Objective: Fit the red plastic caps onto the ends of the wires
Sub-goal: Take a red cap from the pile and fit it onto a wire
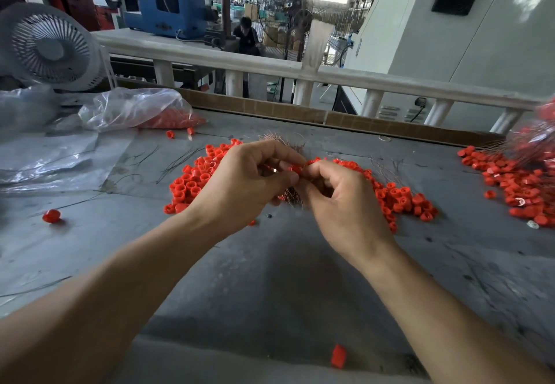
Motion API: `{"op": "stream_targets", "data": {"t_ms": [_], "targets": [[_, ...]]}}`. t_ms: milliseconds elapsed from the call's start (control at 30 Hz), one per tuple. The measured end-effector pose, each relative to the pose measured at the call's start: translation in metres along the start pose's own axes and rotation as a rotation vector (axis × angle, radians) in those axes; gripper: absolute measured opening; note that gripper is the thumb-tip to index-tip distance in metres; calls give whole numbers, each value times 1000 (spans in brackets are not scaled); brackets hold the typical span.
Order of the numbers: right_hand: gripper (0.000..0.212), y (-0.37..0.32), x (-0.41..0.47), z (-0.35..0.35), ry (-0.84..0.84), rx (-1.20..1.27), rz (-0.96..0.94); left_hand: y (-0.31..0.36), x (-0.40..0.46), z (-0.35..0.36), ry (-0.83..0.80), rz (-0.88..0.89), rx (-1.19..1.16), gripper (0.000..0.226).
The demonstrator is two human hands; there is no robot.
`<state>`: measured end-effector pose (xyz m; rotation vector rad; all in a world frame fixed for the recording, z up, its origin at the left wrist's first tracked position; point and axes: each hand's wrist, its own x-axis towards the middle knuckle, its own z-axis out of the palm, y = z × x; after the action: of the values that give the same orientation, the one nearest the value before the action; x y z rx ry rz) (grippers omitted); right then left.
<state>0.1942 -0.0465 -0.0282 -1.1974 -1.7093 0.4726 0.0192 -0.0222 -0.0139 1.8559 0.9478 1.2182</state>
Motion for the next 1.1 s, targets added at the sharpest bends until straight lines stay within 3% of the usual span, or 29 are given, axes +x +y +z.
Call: {"op": "stream_targets", "data": {"t_ms": [467,1100], "targets": [[18,-7,-2,-3,29,-17,-19,-1,1,-2,24,12,-142,33],[13,-19,-2,-6,231,35,-59,1,1,1,-22,-133,-506,21]]}}
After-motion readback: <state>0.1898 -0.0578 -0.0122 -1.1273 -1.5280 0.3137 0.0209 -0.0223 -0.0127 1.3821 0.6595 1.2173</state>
